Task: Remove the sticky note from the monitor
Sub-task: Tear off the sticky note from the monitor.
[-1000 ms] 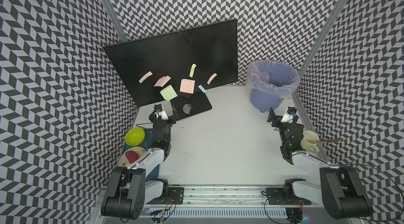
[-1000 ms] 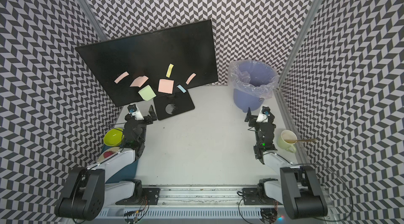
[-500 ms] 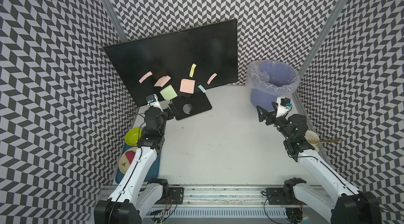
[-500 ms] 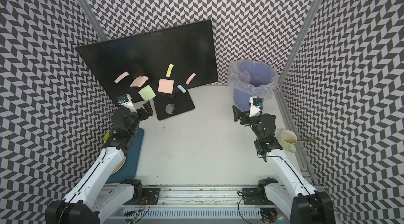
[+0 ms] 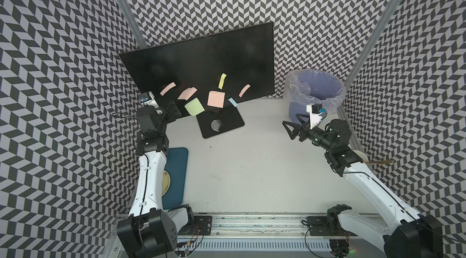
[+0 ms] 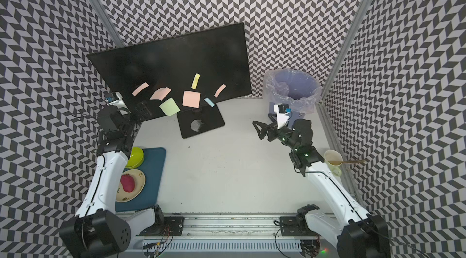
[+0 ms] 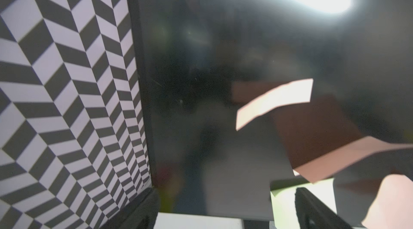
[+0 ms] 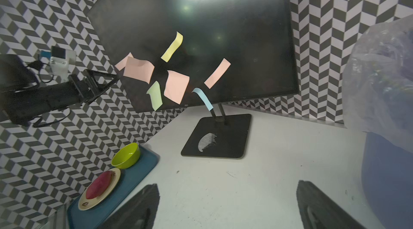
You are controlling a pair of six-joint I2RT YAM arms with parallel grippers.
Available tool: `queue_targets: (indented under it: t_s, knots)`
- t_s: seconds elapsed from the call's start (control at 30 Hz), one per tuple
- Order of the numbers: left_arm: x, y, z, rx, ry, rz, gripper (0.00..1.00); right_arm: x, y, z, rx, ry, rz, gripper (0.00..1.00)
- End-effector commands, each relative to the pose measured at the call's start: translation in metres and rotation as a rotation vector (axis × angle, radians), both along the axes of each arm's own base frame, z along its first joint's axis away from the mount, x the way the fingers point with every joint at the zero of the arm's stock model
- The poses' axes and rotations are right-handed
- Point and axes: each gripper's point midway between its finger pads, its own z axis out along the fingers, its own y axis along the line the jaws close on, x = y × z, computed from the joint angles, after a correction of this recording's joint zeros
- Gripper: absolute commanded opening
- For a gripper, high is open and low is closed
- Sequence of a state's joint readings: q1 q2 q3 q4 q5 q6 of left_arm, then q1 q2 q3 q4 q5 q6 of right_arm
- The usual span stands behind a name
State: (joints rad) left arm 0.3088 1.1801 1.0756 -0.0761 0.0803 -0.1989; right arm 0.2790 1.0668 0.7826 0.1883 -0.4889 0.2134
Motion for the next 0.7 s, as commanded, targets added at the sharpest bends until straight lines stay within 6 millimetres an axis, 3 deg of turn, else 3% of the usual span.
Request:
queue_targets:
  t_s: [0.0, 0.23, 0.67]
  knots:
    - [0.008, 0.004, 0.034, 0.013, -0.073, -0.101, 0.96, -0.006, 0.012, 0.018, 0.010, -0.036, 0.060, 0.99]
    - [0.031, 0.014, 0.051, 0.025, -0.086, -0.170, 0.88, -0.009, 0.015, 0.021, -0.014, -0.047, 0.074, 0.99]
    - [0.052, -0.001, 0.051, 0.013, -0.076, -0.268, 0.60, -0.011, 0.023, 0.015, -0.008, -0.035, 0.099, 0.99]
